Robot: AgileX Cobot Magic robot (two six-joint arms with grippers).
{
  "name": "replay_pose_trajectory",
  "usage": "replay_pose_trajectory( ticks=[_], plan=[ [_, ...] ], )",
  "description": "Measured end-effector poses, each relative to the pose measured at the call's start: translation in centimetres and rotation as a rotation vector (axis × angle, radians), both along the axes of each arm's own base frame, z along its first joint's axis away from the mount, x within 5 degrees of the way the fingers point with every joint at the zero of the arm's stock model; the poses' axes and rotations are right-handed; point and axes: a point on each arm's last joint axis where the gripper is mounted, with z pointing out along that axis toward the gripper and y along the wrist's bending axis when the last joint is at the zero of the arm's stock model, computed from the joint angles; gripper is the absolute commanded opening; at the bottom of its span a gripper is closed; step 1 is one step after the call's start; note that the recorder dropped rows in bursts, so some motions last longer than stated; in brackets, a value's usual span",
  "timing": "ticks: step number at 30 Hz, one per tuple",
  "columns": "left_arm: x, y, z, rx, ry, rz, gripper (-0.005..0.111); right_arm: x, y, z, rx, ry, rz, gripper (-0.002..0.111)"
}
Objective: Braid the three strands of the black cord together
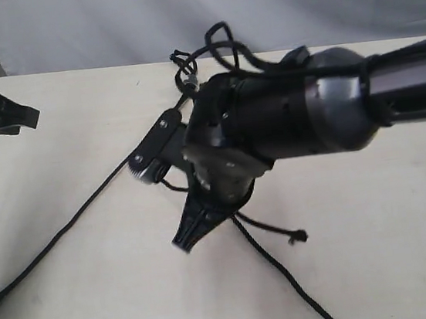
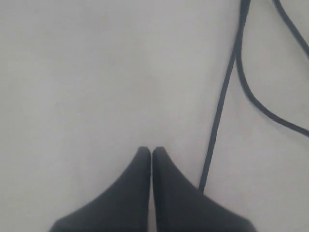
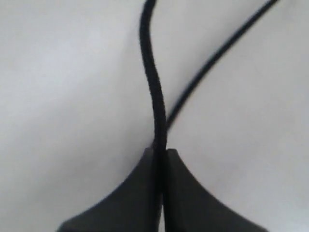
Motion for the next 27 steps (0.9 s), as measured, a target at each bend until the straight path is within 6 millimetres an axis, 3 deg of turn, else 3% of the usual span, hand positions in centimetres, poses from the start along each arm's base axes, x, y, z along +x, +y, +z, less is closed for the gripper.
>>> replay_pose_trajectory(
  ticks=[3,7,12,17,25,27],
  plan=[
    [-0.1,0.0,-0.1,-0.002,0.013,-0.004,0.002,2.2,-2.6,-0.3,-0.022,-0.018,-0.092,0.0],
    [-0.1,-0.1,-0.1,-0.004,0.017,-0.004,0.002,4.2,-5.4,-3.0,-0.063,0.05,-0.205,0.0],
    [-0.1,-0.1,-0.1,-0.004,0.017,-0.004,0.002,4.4,-5.8,-5.9,-0.095,0.132,-0.239,0.0],
    [-0.1,-0.1,-0.1,-0.004,0.017,-0.004,0.002,2.9,-4.5,-6.5,-0.086,0.227,-0.181,0.0],
    [-0.1,-0.1,-0.1,-0.004,0.017,-0.004,0.002,-3.8,2.2,-5.8,-0.035,0.367,0.13,0.0],
    [-0.1,-0.1,-0.1,-0.004,0.017,-0.004,0.002,-4.4,3.2,-5.3,-0.023,0.341,0.176,0.0]
  ],
)
